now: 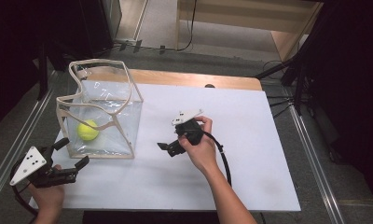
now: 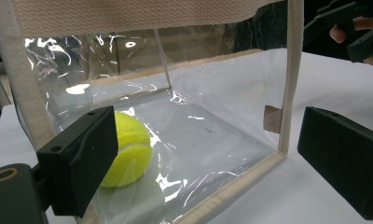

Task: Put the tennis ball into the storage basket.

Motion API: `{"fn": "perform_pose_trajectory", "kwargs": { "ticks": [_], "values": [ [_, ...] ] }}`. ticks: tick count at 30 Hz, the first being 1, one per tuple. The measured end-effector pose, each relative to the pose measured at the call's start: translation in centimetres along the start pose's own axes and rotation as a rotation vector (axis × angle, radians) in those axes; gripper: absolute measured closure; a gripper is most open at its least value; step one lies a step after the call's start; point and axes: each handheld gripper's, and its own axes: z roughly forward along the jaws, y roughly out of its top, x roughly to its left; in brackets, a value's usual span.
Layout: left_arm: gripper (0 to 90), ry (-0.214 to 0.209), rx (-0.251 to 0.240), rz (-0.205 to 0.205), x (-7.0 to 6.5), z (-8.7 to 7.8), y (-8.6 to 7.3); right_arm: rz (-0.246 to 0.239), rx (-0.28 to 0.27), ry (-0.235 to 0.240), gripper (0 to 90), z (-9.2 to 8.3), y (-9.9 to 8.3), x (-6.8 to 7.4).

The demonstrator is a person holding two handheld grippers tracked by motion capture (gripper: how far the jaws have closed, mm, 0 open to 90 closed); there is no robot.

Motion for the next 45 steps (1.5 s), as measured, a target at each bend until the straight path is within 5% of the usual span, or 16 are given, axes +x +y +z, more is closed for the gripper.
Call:
{"fn": "perform_pose_trajectory", "kwargs": {
  "ticks": [45],
  "values": [
    [5.4, 0.008, -0.001, 0.004, -0.1, -0.1, 0.0, 0.112, -0.061, -0.092, 0.0, -5.7, -7.9, -2.1]
  ]
}}
